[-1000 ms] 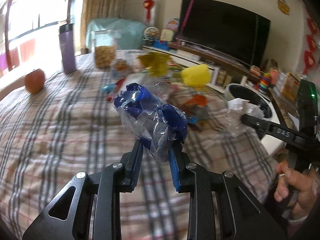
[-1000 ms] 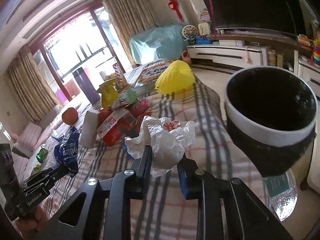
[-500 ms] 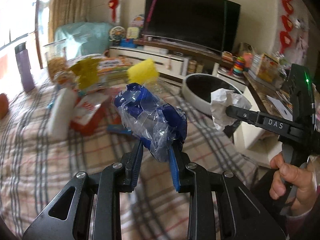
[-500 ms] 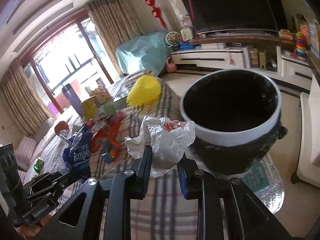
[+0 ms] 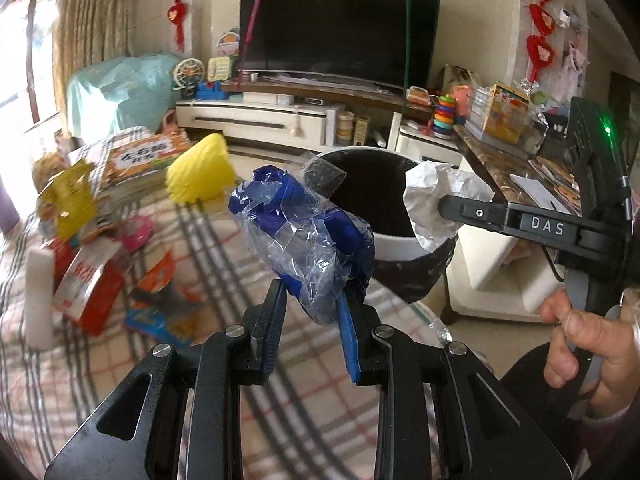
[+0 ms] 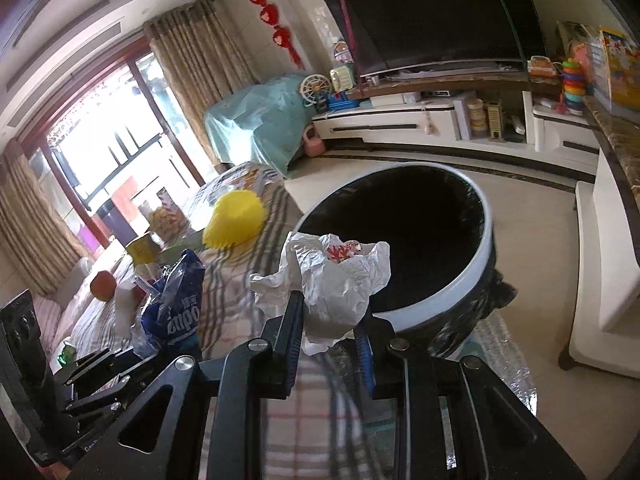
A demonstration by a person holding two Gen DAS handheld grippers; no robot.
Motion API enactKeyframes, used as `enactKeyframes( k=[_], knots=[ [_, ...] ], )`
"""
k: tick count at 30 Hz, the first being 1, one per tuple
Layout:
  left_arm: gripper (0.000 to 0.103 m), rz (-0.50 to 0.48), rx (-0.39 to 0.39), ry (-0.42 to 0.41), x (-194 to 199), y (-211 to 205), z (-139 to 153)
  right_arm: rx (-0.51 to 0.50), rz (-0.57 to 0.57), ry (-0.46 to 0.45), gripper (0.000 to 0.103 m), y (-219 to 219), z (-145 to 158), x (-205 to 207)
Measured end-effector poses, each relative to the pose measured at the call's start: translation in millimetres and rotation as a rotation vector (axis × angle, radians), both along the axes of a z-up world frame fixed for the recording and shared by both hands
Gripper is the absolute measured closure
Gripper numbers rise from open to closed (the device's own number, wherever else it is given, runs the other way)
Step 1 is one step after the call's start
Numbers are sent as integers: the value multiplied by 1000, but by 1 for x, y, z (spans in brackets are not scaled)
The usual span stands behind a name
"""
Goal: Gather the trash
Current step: 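Carry both items over the black bin and open both tools to drop them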
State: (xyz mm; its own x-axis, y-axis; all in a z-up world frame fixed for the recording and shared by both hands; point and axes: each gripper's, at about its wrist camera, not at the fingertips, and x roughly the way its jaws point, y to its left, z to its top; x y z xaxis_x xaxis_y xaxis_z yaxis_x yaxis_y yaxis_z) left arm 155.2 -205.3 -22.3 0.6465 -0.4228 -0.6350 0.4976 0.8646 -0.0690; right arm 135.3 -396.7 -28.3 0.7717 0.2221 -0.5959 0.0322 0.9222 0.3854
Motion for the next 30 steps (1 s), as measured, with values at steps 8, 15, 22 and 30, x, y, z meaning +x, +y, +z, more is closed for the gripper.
enactKeyframes(
  k=[8, 15, 22, 30],
  knots=[
    [79, -51, 26, -8, 21, -38, 2, 12, -18, 17, 78, -24, -2, 14],
    [79, -91, 48, -4, 40, -63, 2, 15, -18, 28, 78, -39, -1, 31],
    [79, -114, 70, 4, 54, -81, 1, 23, -28, 48, 78, -56, -4, 46],
    [78, -123, 80, 15, 66, -96, -1, 40, -38, 74, 77, -68, -10, 59]
  ],
)
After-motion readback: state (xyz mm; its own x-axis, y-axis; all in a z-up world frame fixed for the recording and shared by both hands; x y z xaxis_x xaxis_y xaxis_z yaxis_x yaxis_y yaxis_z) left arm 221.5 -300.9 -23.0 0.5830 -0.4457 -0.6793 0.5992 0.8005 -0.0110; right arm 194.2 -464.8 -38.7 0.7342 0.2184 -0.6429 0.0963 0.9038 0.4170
